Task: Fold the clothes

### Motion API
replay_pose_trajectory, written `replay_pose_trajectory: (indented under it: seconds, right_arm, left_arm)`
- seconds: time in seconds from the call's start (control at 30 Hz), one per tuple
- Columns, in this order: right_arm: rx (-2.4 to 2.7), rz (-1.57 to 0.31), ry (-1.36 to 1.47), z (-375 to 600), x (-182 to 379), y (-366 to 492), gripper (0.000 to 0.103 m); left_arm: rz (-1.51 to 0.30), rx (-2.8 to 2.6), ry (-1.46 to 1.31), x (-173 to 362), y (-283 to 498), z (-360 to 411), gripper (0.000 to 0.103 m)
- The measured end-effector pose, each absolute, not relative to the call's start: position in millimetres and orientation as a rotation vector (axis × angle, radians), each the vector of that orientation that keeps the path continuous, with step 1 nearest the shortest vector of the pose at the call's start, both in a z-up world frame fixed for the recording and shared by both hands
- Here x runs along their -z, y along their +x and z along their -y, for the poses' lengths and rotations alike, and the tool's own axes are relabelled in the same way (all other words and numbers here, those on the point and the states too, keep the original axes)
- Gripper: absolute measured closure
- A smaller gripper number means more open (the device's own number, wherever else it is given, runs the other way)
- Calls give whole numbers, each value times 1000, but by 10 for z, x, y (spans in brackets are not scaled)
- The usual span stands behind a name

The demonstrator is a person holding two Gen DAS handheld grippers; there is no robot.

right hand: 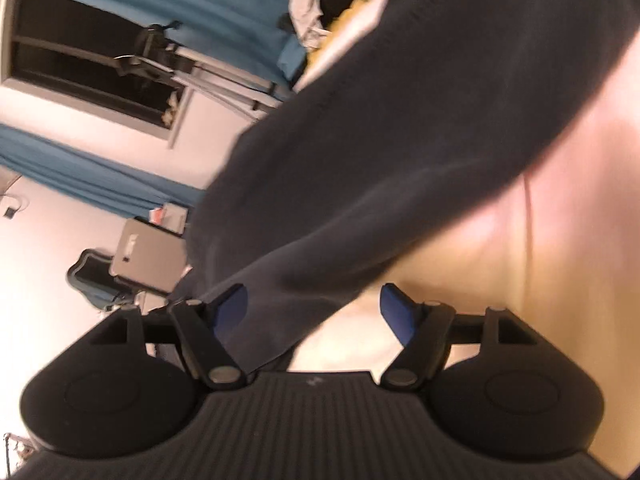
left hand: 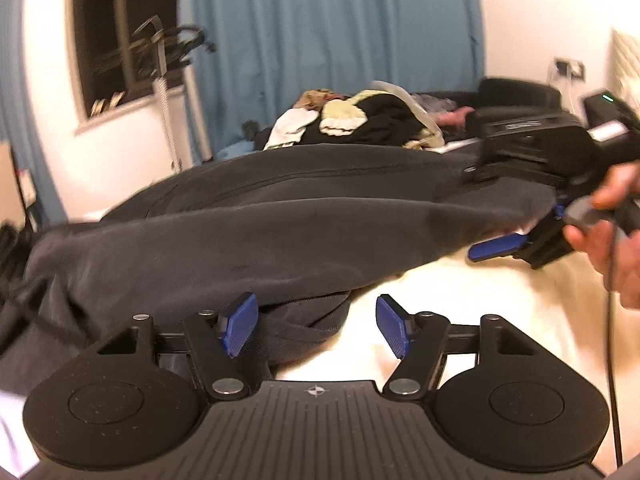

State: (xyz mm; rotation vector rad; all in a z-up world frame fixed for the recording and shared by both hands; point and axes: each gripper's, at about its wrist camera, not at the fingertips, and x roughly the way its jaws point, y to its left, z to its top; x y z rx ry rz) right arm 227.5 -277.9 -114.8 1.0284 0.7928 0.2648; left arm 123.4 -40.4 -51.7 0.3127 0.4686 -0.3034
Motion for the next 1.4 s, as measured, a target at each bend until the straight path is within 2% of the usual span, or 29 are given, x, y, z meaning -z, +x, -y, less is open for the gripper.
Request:
replay_pose_trajectory:
  seconds: [0.1, 0.17, 0.2, 0.27, 0.47, 0.53, 0.57, 0.6, 0.7, 0.93, 1.13, 1.3, 1.4]
  right_arm:
    - [-281, -740, 1050, 2867, 1210, 2453, 39]
    - [-306, -660, 1041, 2940, 1102, 2533, 75]
    - [-324, -612, 1014, 2975, 1020, 2616, 85]
    - [-363, -531, 965, 3014, 835, 2685, 92]
    - [-397, -422, 926, 3074, 574, 2721, 94]
    - [-381, -441, 931, 3076, 605, 2661, 94]
    - [-372, -456, 944, 3082, 612, 2673, 93]
    - [-363, -470, 957, 3091, 651, 2631, 91]
    - [-339, -502, 950, 3100, 712, 2608, 90]
    - [-348, -457, 861, 3019, 548, 2529, 90]
    - [-364, -384, 790, 2941, 347, 2430, 91]
    - [-319, -397, 824, 3009, 432, 2436, 92]
    - [-295, -419, 849, 3024, 516, 2450, 92]
  left_arm:
    - [-470, 325, 405, 635, 1321, 502, 33]
    - [-476, 347, 448, 722, 1364, 524, 33]
    - [-479, 352, 470, 765, 1390, 542, 33]
    - [-479, 343, 529, 847, 1424, 592, 32]
    - [-447, 251, 706, 1066, 1659, 766, 31]
    - [-423, 244, 788, 1123, 1737, 825, 43]
    - [-412, 242, 837, 1151, 1763, 856, 63]
    - [-405, 234, 859, 1148, 1765, 862, 77]
    - [-402, 242, 817, 978, 1737, 803, 90]
    - [-334, 297, 252, 101, 1682, 182, 92]
    - [-370, 400, 41, -152, 1459, -162, 92]
    - [-573, 487, 188, 168, 1097, -130, 92]
    - [-605, 441, 252, 283, 1167, -14, 88]
